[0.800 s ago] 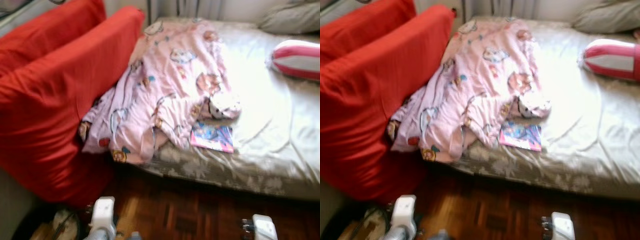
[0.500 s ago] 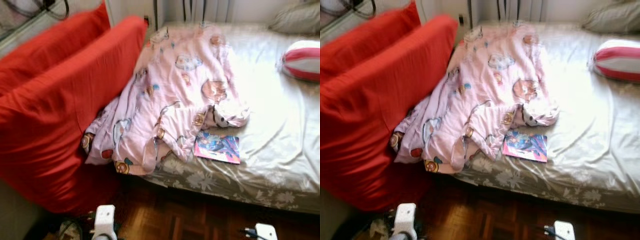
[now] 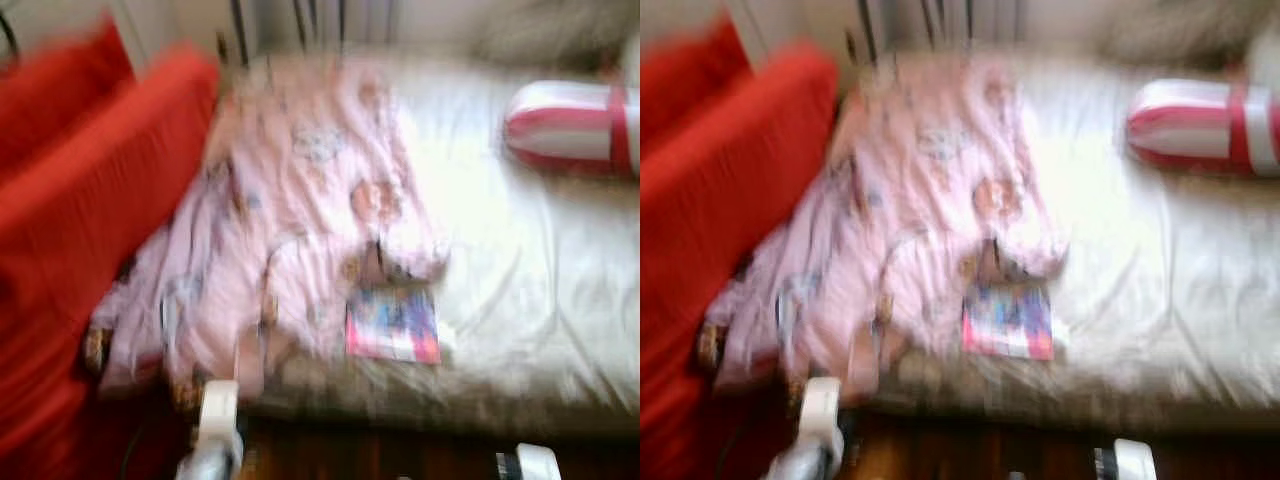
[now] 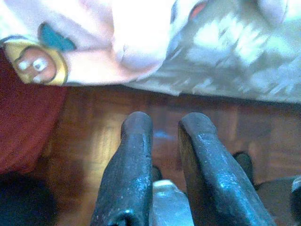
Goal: Clean up the room
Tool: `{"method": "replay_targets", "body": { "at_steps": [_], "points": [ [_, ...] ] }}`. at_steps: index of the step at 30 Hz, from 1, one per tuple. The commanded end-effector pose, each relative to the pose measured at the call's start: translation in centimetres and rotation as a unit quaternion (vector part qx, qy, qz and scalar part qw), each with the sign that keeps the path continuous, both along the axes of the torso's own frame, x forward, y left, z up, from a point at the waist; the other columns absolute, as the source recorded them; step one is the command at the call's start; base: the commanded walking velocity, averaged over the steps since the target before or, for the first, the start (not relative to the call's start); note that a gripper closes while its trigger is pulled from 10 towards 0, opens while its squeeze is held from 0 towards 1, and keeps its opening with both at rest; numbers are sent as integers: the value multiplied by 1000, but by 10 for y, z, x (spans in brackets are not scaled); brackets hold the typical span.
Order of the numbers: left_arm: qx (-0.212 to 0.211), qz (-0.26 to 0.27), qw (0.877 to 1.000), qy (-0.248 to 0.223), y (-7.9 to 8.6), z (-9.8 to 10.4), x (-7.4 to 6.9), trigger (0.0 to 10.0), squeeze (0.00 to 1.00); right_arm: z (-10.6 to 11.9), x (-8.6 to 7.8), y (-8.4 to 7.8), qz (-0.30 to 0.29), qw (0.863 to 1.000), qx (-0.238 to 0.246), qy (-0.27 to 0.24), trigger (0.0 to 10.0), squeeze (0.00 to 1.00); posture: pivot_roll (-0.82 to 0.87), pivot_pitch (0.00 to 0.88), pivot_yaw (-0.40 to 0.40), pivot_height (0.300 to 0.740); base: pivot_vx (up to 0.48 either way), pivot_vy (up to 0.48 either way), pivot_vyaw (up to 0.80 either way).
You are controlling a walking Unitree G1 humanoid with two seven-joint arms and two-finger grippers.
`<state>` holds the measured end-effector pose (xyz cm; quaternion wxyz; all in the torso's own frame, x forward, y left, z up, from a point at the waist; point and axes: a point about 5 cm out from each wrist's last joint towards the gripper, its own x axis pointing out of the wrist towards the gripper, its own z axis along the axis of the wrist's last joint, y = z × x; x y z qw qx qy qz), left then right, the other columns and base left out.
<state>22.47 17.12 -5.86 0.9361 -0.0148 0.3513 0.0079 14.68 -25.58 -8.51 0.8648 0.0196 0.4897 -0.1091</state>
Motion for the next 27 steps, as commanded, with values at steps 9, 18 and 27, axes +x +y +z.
{"method": "replay_targets", "body": {
  "at_steps": [9, 18, 27],
  "points": [
    [3, 65, 988, 138, 63, -24, -58, 10000, 0, -5, -9, 15, 15, 997, 63, -32, 10000, 0, 20, 0, -28, 740, 0, 0, 0],
    [4, 61, 989, 138, 64, -24, -59, 10000, 0, -6, -10, 17, 24, 997, 65, -28, 10000, 0, 10, 0, -16, 740, 0, 0, 0],
    [2, 65, 988, 137, 65, -24, -60, 10000, 0, -6, -11, 19, 30, 997, 61, -26, 10000, 0, 5, 0, -7, 740, 0, 0, 0]
  ]
}}
